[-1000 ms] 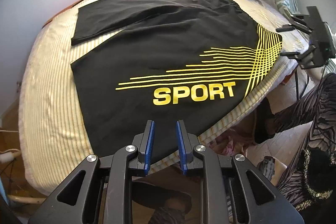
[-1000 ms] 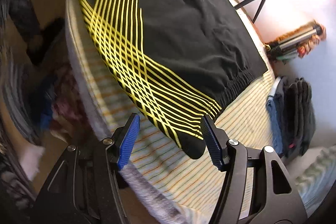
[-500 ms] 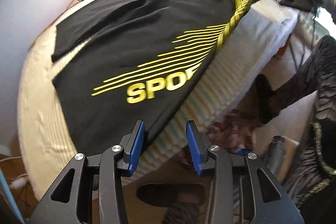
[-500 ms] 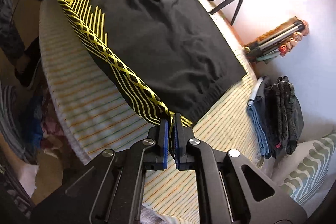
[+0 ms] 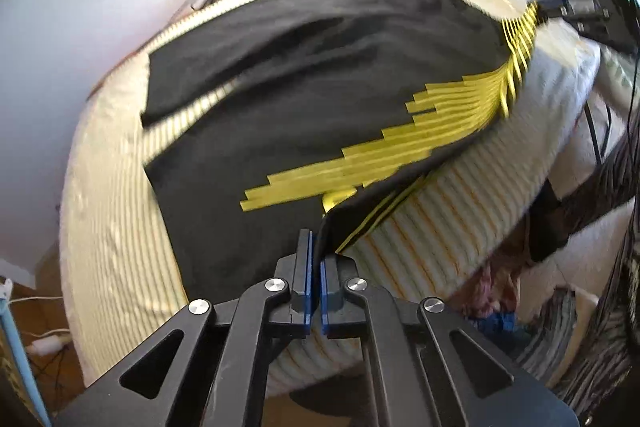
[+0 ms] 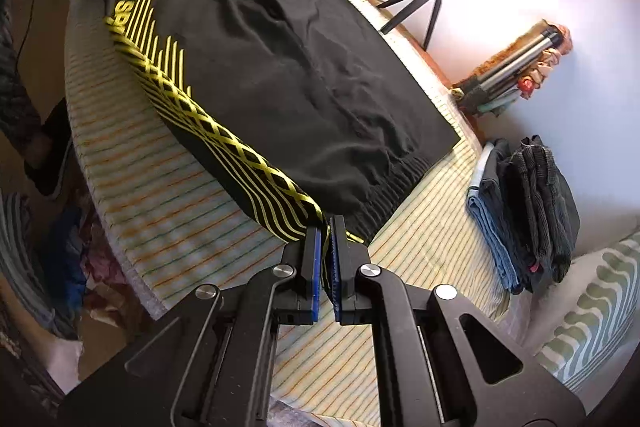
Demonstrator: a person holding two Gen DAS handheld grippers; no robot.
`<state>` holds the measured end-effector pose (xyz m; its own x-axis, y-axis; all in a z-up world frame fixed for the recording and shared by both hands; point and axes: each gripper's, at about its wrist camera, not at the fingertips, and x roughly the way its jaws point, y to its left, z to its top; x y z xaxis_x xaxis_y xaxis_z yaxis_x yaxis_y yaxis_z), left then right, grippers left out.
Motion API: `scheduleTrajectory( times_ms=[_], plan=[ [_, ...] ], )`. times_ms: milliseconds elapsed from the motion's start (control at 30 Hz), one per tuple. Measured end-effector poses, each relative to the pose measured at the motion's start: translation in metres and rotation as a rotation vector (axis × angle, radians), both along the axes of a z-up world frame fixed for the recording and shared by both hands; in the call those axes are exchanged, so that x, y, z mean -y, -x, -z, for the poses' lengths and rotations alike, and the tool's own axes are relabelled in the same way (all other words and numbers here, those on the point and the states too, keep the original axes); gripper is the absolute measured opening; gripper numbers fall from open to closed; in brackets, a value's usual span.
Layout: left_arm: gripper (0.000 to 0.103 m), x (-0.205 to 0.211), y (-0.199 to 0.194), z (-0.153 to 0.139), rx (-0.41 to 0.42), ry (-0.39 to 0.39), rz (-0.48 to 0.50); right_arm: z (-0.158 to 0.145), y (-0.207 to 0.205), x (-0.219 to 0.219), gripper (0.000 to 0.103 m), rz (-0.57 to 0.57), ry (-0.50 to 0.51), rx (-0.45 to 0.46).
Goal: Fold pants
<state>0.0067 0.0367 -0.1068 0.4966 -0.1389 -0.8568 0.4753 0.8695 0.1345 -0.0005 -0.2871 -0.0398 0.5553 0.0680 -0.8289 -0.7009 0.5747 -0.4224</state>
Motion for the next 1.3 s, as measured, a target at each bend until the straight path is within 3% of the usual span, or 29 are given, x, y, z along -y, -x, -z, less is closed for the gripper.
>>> scheduleTrajectory(
  times_ms=[433, 767, 933, 1133, 1300],
  plan=[
    [0.000, -0.021, -0.057, -0.059, 0.212, 0.138, -0.102, -0.033, -0.042, 0.002, 0.003, 0.132, -0.105, 0.135],
    [0.000, -0.026, -0.124, -0.083, 0.321, 0.136, -0.118, -0.061, -0.117, -0.007, 0.003, 0.178, -0.105, 0.225],
    [0.000, -0.024, -0.155, -0.084, 0.341, 0.111, -0.111, -0.059, -0.160, -0.009, 0.003, 0.200, -0.117, 0.209],
    [0.000, -0.020, -0.205, -0.077, 0.343, 0.069, -0.112, -0.036, -0.204, -0.012, 0.003, 0.212, -0.111, 0.181],
    [0.000, -0.023, -0.256, -0.053, 0.263, 0.058, -0.135, -0.007, -0.248, -0.009, 0.003, 0.244, -0.114, 0.093]
  ],
)
